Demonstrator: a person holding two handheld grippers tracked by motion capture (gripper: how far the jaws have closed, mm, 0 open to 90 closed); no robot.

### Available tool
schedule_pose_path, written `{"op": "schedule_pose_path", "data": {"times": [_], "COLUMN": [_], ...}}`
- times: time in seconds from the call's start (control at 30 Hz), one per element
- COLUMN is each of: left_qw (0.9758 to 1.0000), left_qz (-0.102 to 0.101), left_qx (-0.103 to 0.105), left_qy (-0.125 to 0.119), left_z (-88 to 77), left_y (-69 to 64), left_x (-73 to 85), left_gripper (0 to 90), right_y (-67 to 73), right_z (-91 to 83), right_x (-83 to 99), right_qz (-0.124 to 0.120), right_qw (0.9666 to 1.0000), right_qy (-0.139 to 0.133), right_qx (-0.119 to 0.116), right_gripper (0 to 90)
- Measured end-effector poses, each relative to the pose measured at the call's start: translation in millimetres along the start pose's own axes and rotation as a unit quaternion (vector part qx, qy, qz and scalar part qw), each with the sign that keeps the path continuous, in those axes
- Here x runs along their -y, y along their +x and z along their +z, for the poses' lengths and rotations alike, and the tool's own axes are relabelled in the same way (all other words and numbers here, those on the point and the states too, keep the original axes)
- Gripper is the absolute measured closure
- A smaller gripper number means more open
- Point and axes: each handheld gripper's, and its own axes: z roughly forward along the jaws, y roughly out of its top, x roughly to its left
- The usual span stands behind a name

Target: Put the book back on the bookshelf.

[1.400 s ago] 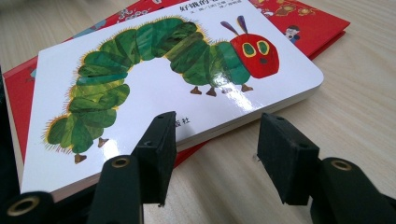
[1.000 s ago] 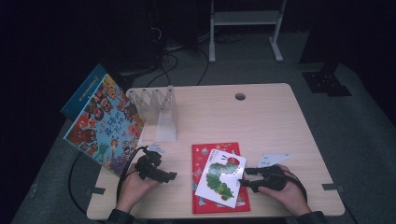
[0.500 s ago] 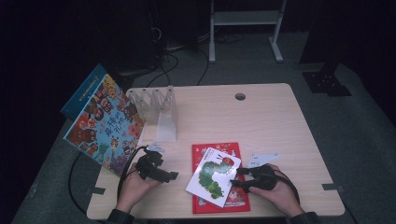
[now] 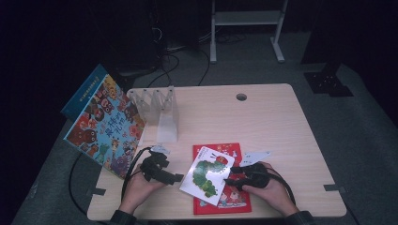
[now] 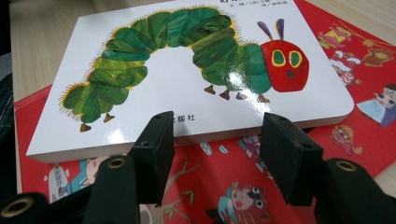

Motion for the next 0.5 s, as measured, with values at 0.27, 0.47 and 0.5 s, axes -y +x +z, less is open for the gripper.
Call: {"op": "schedule_pose_path", "data": {"times": [0.27, 0.47, 0.5], "left_qw": [0.9998, 0.9992, 0.9992], "left_qz": [0.006, 0.005, 0.003], "left_qx": [0.017, 0.038, 0.039], "left_qy": [0.006, 0.01, 0.012], "left_z": [8.2, 16.5, 17.6], "left_y": [-3.9, -4.9, -5.4], "left_x": [-3.2, -6.6, -7.3], "left_gripper": [10.1, 10.1, 10.1], "right_y": [2.5, 3.8, 4.3], "right_z": [6.8, 10.2, 10.8], "right_x": [-3.7, -6.1, -6.6], "right_qz": [-0.008, -0.009, -0.009], "right_qw": [1.0, 1.0, 1.0], "right_qy": [-0.001, -0.003, -0.002], "right_qx": [0.0, -0.001, -0.001], "right_gripper": [43.9, 44.1, 44.1]}}
